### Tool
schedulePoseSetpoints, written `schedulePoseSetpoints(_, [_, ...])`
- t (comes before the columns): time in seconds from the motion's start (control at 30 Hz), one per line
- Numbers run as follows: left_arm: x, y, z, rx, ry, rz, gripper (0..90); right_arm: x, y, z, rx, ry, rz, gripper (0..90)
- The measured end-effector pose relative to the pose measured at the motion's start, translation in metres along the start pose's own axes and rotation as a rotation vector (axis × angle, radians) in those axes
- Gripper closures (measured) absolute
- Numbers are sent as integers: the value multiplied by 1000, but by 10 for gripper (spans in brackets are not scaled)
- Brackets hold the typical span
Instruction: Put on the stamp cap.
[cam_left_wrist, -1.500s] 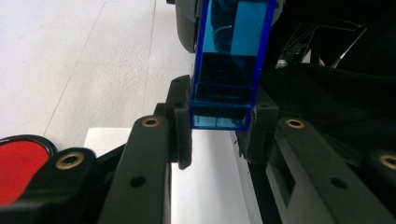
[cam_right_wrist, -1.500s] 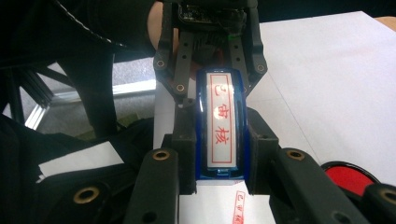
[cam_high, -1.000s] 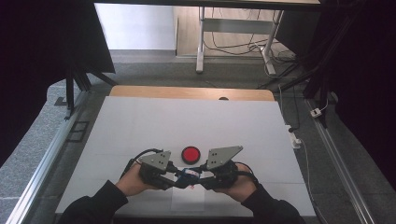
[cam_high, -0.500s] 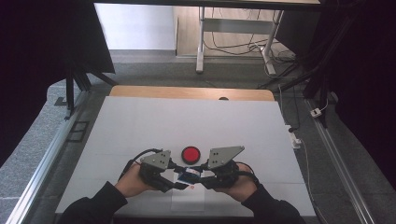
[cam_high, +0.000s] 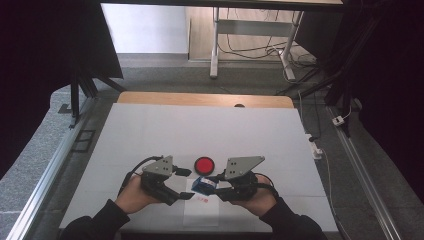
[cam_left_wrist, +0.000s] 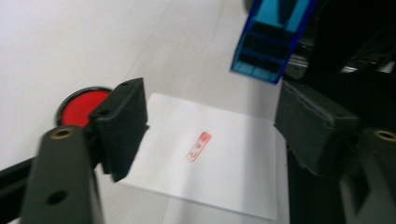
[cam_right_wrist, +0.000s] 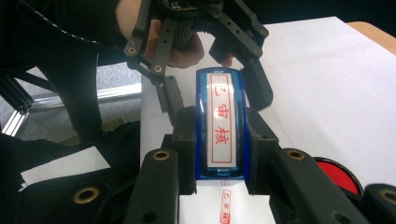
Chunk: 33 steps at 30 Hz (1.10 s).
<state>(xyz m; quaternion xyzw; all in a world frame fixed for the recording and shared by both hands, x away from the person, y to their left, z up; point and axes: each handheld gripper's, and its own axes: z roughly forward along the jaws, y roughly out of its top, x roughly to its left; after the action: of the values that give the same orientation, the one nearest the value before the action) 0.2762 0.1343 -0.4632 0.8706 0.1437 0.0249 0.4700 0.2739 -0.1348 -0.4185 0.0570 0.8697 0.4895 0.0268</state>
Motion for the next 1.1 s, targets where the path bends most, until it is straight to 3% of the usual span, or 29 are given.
schedulePoseSetpoints(0.17, [-1,-4,-8,13,73,-36,164,0,0,-1,-3,-12,6,706])
schedulePoseSetpoints(0.33, [-5,-8,-16,15,118,-79,128,0,-1,-2,-3,-27,11,706])
schedulePoseSetpoints(0.8, [-17,-23,-41,8,188,-178,43,-1,-2,-5,8,-61,22,706])
schedulePoseSetpoints(1.1, [-25,-35,-54,-1,227,-207,16,-2,-2,-5,8,-78,31,706])
